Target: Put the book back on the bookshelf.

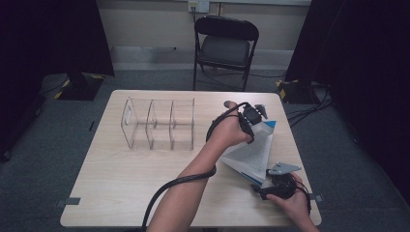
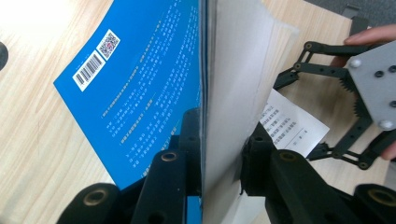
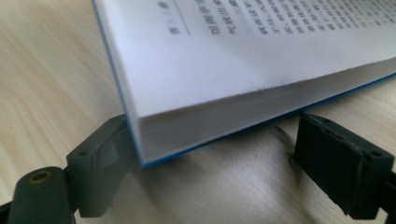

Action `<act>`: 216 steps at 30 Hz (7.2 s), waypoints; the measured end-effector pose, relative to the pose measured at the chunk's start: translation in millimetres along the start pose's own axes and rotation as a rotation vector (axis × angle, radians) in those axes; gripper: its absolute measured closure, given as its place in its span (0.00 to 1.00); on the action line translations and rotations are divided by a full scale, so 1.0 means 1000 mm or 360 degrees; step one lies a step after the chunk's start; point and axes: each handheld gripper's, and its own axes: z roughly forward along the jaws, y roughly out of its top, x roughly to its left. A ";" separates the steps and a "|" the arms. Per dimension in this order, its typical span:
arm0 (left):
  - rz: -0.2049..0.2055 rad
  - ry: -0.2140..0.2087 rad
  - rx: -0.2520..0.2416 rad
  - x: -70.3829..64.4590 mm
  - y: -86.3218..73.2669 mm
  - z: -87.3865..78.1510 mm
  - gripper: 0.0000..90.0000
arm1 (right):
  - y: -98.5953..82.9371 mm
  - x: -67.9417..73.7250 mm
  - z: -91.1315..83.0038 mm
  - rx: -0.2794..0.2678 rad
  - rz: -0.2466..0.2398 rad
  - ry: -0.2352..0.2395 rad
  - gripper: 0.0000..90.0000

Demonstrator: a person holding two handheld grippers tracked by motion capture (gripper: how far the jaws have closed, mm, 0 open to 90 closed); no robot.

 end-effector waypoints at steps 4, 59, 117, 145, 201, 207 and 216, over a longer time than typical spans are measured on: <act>-0.0002 -0.0010 0.0003 0.000 -0.004 -0.002 0.83 | 0.000 -0.004 0.001 -0.0017 0.0010 -0.0011 0.15; 0.0162 0.0050 0.0036 -0.026 -0.041 -0.003 0.83 | 0.032 -0.024 -0.007 -0.0303 -0.0184 -0.0090 0.19; 0.0355 0.0082 0.0072 -0.044 -0.031 -0.003 0.82 | 0.055 -0.034 -0.028 -0.0432 -0.0420 -0.0110 0.14; 0.0417 0.0095 0.0153 -0.045 -0.022 -0.015 0.83 | 0.067 -0.033 -0.031 -0.0453 -0.0553 -0.0079 0.11; 0.0360 -0.0062 -0.0324 -0.009 -0.050 -0.034 0.33 | 0.076 -0.040 -0.028 -0.0407 -0.0466 0.0408 0.51; 0.0318 -0.0072 -0.0379 -0.007 -0.053 -0.037 0.28 | 0.075 -0.042 -0.029 -0.0407 -0.0451 0.0420 0.51; 0.0259 -0.0072 -0.0402 -0.001 -0.067 -0.043 0.22 | 0.074 -0.050 -0.031 -0.0416 -0.0400 0.0427 0.51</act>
